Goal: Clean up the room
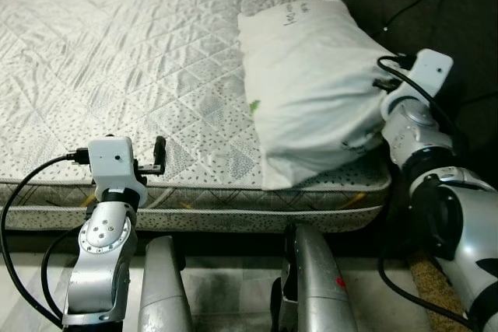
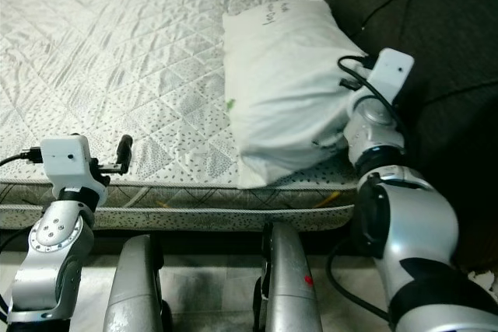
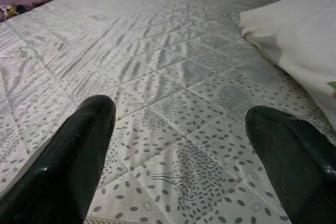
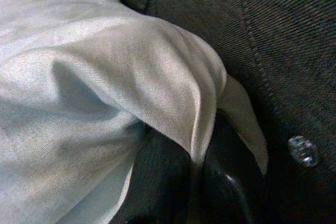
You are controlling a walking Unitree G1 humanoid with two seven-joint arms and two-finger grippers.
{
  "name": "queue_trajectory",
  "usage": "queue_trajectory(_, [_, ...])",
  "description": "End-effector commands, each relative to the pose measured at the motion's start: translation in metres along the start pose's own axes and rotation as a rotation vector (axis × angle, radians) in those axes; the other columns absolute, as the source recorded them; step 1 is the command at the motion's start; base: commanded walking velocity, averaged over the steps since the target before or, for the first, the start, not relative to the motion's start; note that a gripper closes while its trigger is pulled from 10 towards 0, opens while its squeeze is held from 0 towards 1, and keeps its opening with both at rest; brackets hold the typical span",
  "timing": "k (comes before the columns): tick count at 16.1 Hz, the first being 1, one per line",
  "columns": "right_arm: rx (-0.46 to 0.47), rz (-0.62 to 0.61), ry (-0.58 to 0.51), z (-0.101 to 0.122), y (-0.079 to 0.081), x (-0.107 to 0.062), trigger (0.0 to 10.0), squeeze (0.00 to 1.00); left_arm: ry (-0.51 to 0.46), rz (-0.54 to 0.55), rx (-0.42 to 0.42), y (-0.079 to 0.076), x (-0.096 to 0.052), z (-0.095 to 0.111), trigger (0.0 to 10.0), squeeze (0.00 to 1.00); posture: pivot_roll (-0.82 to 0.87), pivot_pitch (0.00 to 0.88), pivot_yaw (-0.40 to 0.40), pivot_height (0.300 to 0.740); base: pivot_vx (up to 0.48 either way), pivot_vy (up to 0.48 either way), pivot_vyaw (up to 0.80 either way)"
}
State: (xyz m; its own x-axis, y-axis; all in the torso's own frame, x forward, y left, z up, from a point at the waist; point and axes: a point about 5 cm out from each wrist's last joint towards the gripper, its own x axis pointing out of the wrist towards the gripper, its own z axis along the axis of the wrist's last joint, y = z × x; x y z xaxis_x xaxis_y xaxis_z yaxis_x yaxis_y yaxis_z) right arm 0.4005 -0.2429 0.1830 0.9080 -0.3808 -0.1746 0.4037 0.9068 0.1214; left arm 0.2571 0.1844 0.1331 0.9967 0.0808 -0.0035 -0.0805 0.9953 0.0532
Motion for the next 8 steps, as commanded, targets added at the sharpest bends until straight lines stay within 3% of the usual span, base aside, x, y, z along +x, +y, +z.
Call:
queue_trajectory(1, [0.0,-0.027,-0.139,0.032,-0.008,0.002,0.0,0.0,-0.004,0.018,0.004,0.003,0.001,0.0,10.0,0.0,0.05,0.008,-0.056,0.528,0.0,0.0,0.0])
queue_trajectory(4, [-0.128,-0.027,-0.09,-0.009,-0.023,-0.002,0.0,0.0,-0.006,0.038,0.0,0.005,-0.001,-0.003,10.0,0.0,0.05,0.004,-0.065,0.528,0.0,0.0,0.0])
queue_trajectory(8, [-0.235,0.08,-0.075,-0.062,-0.019,-0.023,0.0,0.0,0.001,0.038,0.006,0.007,-0.001,-0.007,10.0,0.0,0.03,0.0,-0.048,0.528,0.0,0.0,0.0])
